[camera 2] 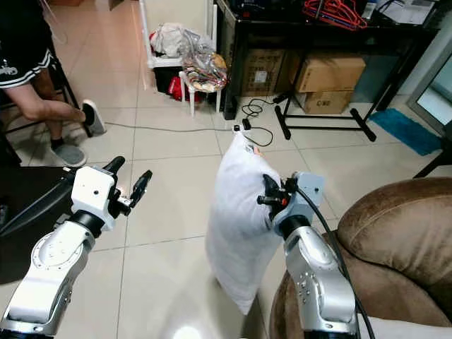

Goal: Move the pillow to the sofa from floor

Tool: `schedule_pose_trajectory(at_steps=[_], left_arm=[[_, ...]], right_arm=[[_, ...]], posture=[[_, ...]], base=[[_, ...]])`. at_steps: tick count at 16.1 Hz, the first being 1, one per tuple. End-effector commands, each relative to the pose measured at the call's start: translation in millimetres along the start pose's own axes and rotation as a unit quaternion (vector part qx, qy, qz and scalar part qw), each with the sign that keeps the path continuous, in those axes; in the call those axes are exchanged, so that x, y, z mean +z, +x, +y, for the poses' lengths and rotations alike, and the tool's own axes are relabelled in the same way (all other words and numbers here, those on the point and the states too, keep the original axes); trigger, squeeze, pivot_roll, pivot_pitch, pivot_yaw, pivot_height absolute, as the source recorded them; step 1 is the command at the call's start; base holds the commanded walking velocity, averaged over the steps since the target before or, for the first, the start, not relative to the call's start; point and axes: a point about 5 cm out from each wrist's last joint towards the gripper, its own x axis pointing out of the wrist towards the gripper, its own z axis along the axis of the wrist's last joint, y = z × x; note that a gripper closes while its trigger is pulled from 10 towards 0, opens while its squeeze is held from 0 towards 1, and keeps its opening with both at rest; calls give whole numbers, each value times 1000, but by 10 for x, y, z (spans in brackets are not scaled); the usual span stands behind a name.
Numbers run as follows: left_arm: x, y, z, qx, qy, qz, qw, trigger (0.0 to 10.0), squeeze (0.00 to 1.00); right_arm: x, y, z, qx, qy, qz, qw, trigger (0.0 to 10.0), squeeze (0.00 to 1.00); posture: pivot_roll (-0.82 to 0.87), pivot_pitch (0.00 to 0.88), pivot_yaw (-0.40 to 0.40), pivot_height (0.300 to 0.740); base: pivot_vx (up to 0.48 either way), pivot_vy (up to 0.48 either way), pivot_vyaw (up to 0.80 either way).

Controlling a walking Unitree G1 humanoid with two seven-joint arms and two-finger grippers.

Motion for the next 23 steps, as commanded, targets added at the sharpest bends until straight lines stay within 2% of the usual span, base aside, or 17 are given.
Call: schedule_pose_trajectory(at_steps=[1, 2, 3, 4, 8, 9, 11, 14, 15, 16, 17, 20, 23], left_arm=[[34, 4, 13, 4, 4, -3, 1000, 10000, 0], [32, 3, 20, 8, 3, -2, 1000, 10000, 0], [31, 3, 23, 10, 2, -1, 1000, 10000, 0], [31, 5, 29, 12, 2, -1, 1000, 10000, 0], [34, 12, 56, 19, 6, 0, 1000, 10000, 0], [33, 12, 64, 21, 8, 0, 1000, 10000, 0], [35, 16, 78, 23, 10, 1, 1000, 10000, 0], [37, 21, 88, 24, 12, 1, 1000, 10000, 0], [38, 22, 90, 24, 13, 0, 1000, 10000, 0], [39, 23, 91, 24, 13, 0, 1000, 10000, 0], [41, 23, 92, 24, 13, 0, 1000, 10000, 0], [44, 28, 97, 28, 15, 0, 999, 10000, 0], [42, 29, 95, 29, 11, 1, 1000, 10000, 0]], right_arm=[[78, 2, -41, -17, -11, -21, 1000, 2196, 0], [52, 11, -74, -33, -27, -10, 999, 10000, 0], [28, 11, -82, -31, -32, 0, 999, 10000, 0], [-2, 10, -105, -38, -60, 11, 997, 10000, 0], [-46, 12, -83, -27, -70, 21, 997, 10000, 0], [-33, 19, -96, -39, -99, 13, 994, 10000, 0], [-14, 31, -101, -50, -93, -1, 994, 10000, 0], [85, 27, -100, -50, -52, -37, 997, 10000, 0], [117, 24, -103, -49, -48, -47, 997, 10000, 0], [178, 21, -116, -63, -69, -75, 993, 10000, 0], [182, 21, -119, -68, -75, -76, 992, 10000, 0], [161, 26, -41, -20, -27, -57, 998, 10000, 0], [148, 35, -37, -26, -23, -55, 998, 10000, 0]], posture=[[25, 0, -53, 740], [23, 0, -50, 740], [23, 0, -50, 740], [23, 0, -49, 740], [25, 0, -46, 740], [26, 0, -46, 740], [27, 0, -43, 740], [26, 0, -39, 740], [26, 0, -39, 740], [25, 0, -38, 740], [25, 0, -38, 740], [26, 0, -39, 740], [28, 0, -42, 740]], base=[[0, 0, 0], [0, 0, 0], [0, 0, 0], [0, 0, -519], [0, 0, -761], [0, 0, -769], [0, 0, -775], [0, 0, -790], [0, 0, -800], [0, 0, -800], [0, 0, -800], [0, 0, -800], [0, 0, -800]])
